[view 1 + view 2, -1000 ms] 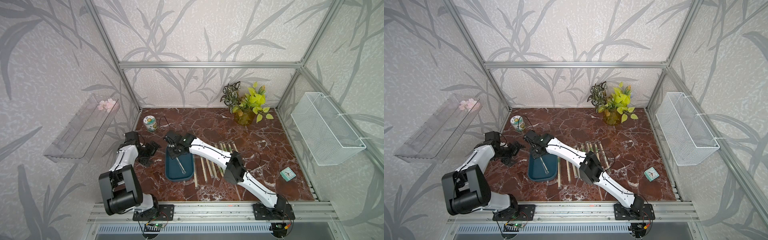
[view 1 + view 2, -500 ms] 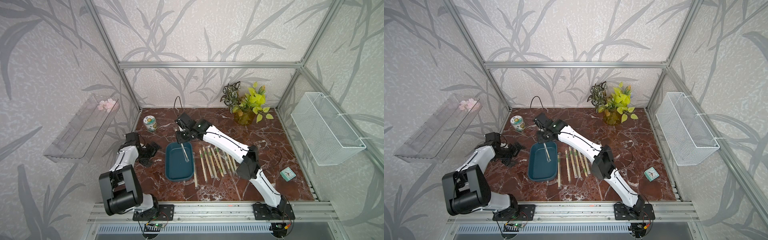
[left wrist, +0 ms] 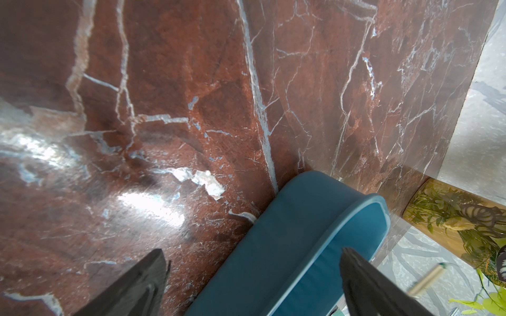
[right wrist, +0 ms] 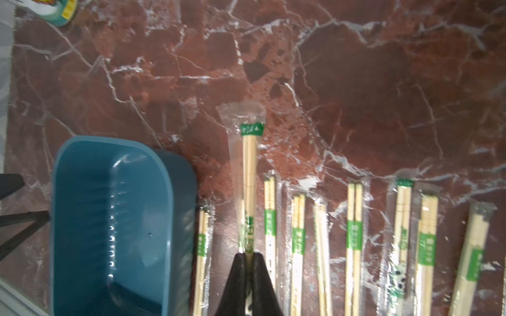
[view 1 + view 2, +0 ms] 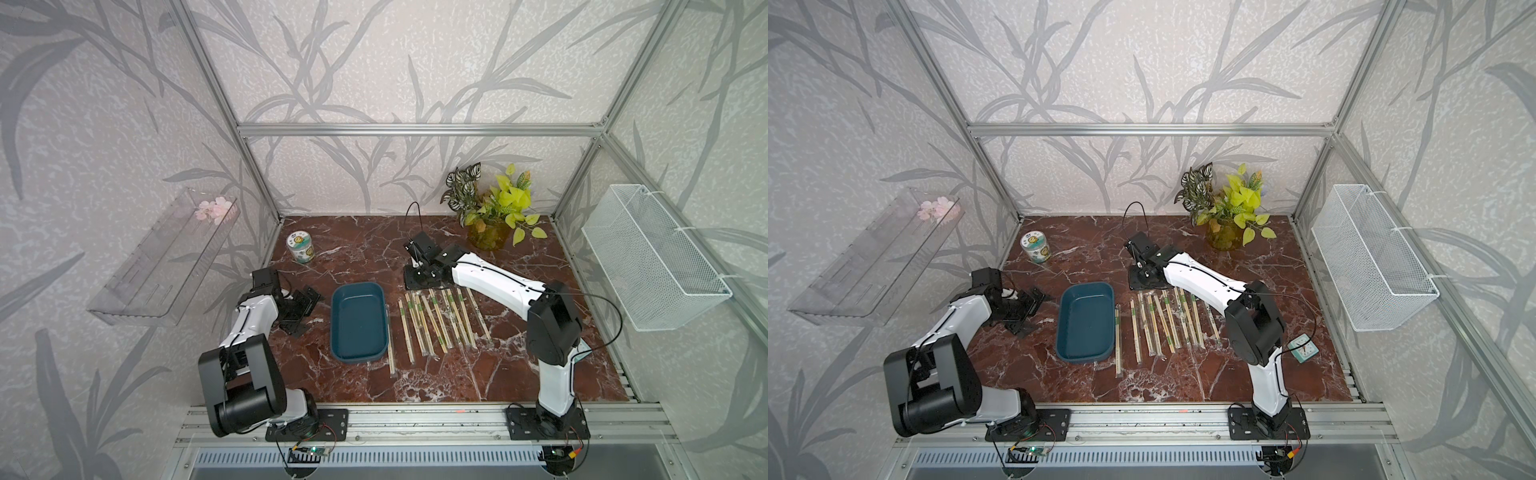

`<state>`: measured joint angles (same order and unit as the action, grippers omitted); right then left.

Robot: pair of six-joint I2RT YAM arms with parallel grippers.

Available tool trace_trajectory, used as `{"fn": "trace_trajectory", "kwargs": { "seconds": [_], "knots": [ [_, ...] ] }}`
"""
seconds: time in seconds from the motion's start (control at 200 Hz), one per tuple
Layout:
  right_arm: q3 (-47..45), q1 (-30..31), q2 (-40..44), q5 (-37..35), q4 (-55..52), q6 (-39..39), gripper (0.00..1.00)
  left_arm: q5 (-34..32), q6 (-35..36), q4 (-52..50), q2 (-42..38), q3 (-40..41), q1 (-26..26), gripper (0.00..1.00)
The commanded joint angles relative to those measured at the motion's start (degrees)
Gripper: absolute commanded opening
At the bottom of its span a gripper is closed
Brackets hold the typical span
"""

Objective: Take the paired disposable chopsticks out of the storage box
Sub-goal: Place the paired disposable chopsticks at the center of the board.

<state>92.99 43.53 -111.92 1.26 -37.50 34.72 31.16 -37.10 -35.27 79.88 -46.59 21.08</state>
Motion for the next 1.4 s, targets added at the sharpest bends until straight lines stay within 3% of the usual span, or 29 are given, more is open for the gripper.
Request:
{"fn": "trace_trajectory", "kwargs": {
  "seconds": [0.0,0.505,1.0,1.135,1.395],
  "knots": [
    [-4.0,0.4,2.7,2.0,3.9,0.3,0.01,0.0,-0.2,0.1,-1.6,0.9,-0.4,0.99],
    [-9.4,5.9,-2.1,6.7,9.5,7.6,0.01,-0.8,-0.4,-0.1,-1.4,0.3,-1.5,0.99],
    [-9.9,7.9,-7.6,8.6,10.8,8.9,0.06,-1.1,-1.1,0.4,-0.7,-0.3,-2.7,0.99],
    [-9.8,7.9,-7.9,8.8,10.8,8.8,0.12,-1.2,-1.5,0.6,-0.7,-0.6,-3.1,0.99],
    [-9.3,7.9,-4.8,8.4,10.1,8.6,0.35,-1.5,-1.5,-0.3,-0.7,-2.6,-3.2,0.99]
  ]
}}
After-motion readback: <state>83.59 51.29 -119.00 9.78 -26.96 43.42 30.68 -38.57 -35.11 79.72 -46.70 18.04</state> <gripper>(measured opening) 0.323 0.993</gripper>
